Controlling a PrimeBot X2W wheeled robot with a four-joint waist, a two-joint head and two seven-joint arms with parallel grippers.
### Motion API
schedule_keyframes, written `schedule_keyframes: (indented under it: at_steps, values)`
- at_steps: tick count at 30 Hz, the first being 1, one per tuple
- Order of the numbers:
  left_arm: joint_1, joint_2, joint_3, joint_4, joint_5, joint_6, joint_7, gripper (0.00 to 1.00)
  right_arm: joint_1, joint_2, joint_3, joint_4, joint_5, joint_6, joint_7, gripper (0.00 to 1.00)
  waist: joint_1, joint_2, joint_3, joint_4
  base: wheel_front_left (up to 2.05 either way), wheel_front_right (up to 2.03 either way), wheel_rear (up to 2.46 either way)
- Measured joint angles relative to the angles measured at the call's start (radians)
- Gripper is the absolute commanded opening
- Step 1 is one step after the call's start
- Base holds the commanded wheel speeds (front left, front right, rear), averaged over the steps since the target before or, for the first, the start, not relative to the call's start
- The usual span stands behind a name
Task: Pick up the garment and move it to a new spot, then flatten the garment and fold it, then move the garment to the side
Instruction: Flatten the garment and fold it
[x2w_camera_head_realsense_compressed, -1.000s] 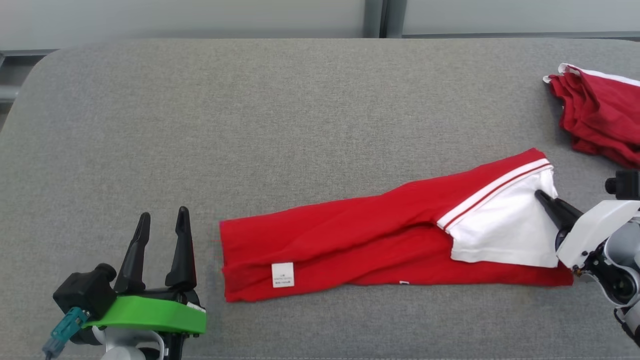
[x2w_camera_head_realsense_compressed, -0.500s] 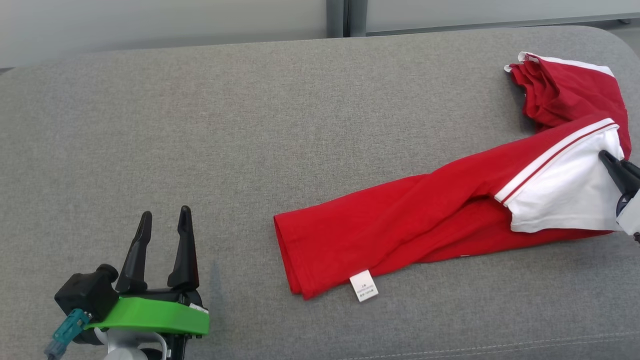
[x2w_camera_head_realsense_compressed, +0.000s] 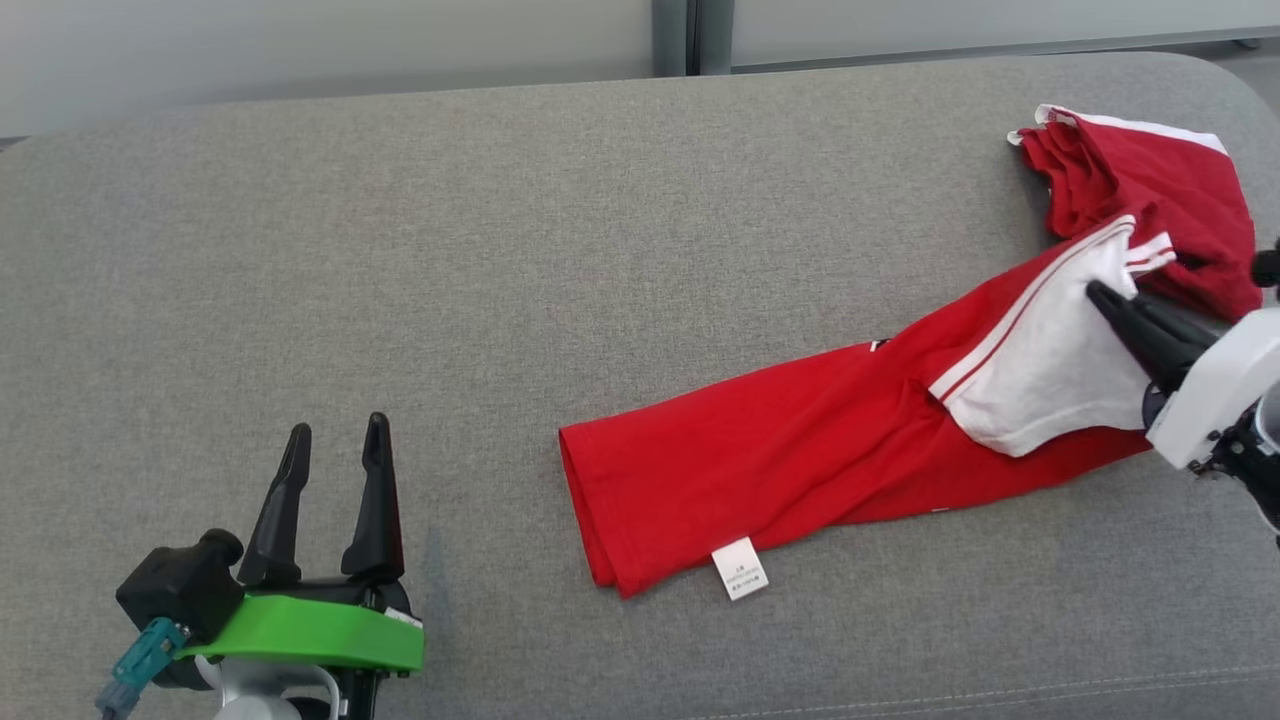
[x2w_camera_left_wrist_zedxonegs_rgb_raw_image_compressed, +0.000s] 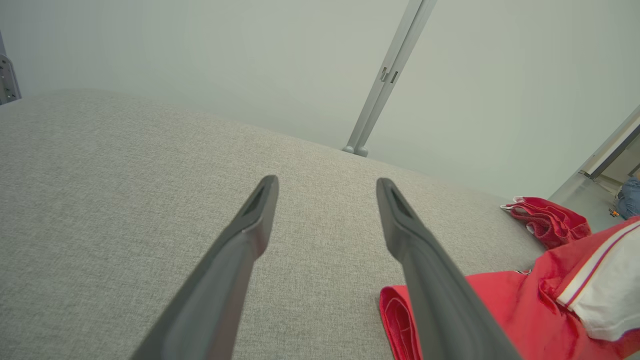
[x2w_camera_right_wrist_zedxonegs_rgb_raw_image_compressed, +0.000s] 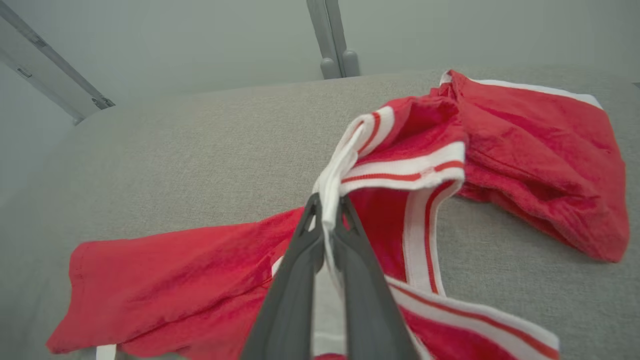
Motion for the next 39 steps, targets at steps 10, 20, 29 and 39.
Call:
schedule_keyframes:
  at_steps: [10, 20, 29, 39]
  values:
    - [0.000, -0.015, -0.019, 0.009, 0.000, 0.000, 0.000, 1.00, -0.040, -0.001, 0.165, -0.228, -0.005, 0.000, 0.079, 0.00, 0.0000, 0.0000, -0.019, 0.010, 0.00, 0.00, 0.00]
    - [0.000, -0.021, -0.034, 0.034, -0.001, -0.002, 0.000, 1.00, -0.053, 0.082, 0.247, -0.269, -0.050, 0.000, 0.127, 0.00, 0.0000, 0.0000, -0.042, 0.046, 0.00, 0.00, 0.00]
    - [0.000, -0.023, -0.055, 0.048, -0.001, -0.014, 0.000, 1.00, -0.065, 0.210, 0.335, -0.233, -0.104, -0.027, 0.167, 0.00, 0.0000, 0.0000, -0.066, 0.087, 0.00, 0.00, 0.00]
    - [0.001, -0.026, -0.075, 0.069, -0.003, -0.028, 0.000, 1.00, -0.117, 0.350, 0.405, -0.066, -0.155, -0.093, 0.209, 0.00, 0.0000, 0.0000, -0.080, 0.137, 0.00, 0.00, 0.00]
